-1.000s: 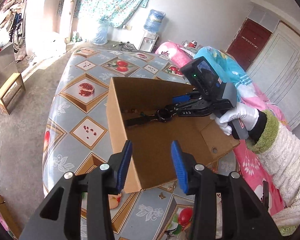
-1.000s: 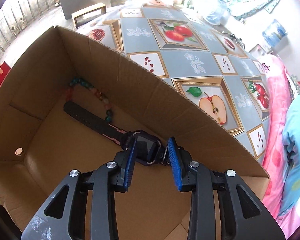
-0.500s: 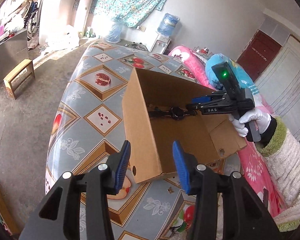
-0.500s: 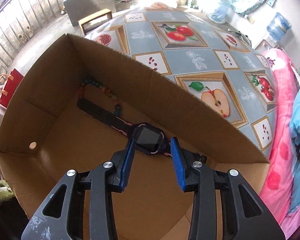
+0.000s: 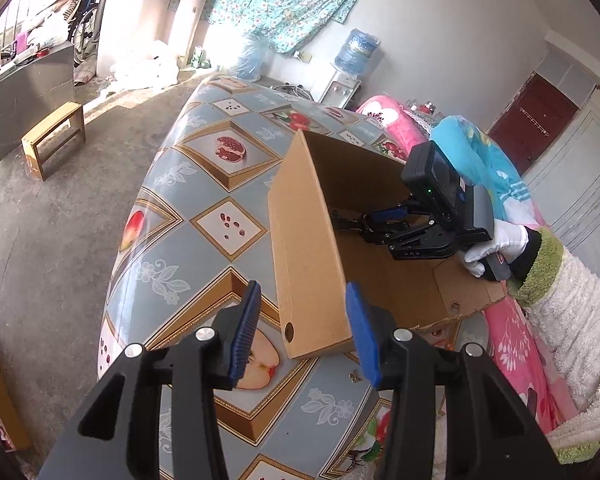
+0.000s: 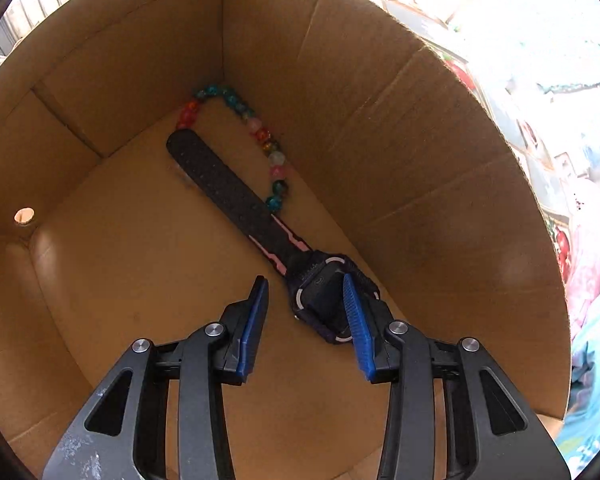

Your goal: Organize jewelry

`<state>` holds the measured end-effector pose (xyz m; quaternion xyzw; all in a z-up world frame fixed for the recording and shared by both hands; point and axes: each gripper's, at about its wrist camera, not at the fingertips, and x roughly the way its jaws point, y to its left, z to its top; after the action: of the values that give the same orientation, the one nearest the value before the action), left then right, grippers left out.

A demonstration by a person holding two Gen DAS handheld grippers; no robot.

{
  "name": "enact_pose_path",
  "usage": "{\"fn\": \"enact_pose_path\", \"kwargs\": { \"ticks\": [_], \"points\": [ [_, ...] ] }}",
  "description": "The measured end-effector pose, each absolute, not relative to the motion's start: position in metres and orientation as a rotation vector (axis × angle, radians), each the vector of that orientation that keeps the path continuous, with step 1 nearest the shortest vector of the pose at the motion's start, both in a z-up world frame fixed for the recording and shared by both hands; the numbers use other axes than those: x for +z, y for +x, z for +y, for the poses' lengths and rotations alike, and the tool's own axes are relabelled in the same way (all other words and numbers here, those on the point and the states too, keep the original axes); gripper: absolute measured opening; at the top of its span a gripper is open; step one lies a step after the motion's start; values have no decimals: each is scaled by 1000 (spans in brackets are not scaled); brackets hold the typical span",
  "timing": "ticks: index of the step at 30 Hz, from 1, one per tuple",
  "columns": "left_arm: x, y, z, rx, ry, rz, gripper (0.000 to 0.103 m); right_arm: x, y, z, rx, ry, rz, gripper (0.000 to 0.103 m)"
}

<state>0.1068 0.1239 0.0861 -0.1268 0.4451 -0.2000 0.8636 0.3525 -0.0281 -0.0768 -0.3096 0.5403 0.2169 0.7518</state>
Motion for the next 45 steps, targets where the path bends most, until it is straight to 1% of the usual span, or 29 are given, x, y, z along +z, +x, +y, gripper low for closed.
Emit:
{"fn": "enact_pose_path", "kwargs": {
  "ticks": [2,4,5,8,9,12,18,27,34,35,38,41,43,44,45],
  "points": [
    [85,107,122,-419,-266,935,43,-77,349,-27,472,-695,1196,34],
    [85,107,122,-425,-270,933,43,-73,347,-26,479,-698,1207,24],
    [85,107,122,-427,-271,932,43,-71,346,-26,485,-683,1205,24],
    [86,107,121,-431,-272,929,43,-57,342,-21,513,-692,1135,24],
    [86,107,121,-430,-271,928,43,-54,342,-18,528,-683,1121,26],
    [88,105,123,-428,-276,923,43,-50,346,-9,579,-666,1116,28],
    [87,101,130,-411,-293,919,43,-61,350,-8,597,-704,1193,30],
    [83,105,139,-398,-313,923,44,-52,347,-36,596,-692,1248,30],
    [86,99,133,-404,-299,911,44,-56,339,-13,535,-734,1207,31],
    [86,98,133,-403,-298,909,44,-49,321,-8,519,-727,1196,31],
    [88,91,135,-395,-289,899,45,-25,309,-12,474,-673,1148,32],
    [89,81,137,-390,-282,886,48,23,272,-18,434,-565,1055,35],
    [86,74,137,-396,-279,886,50,60,248,-27,426,-466,969,41],
    [83,72,137,-401,-278,891,52,78,233,-33,423,-418,921,43],
    [80,69,136,-407,-275,897,52,95,216,-39,419,-368,870,49]
  ]
}}
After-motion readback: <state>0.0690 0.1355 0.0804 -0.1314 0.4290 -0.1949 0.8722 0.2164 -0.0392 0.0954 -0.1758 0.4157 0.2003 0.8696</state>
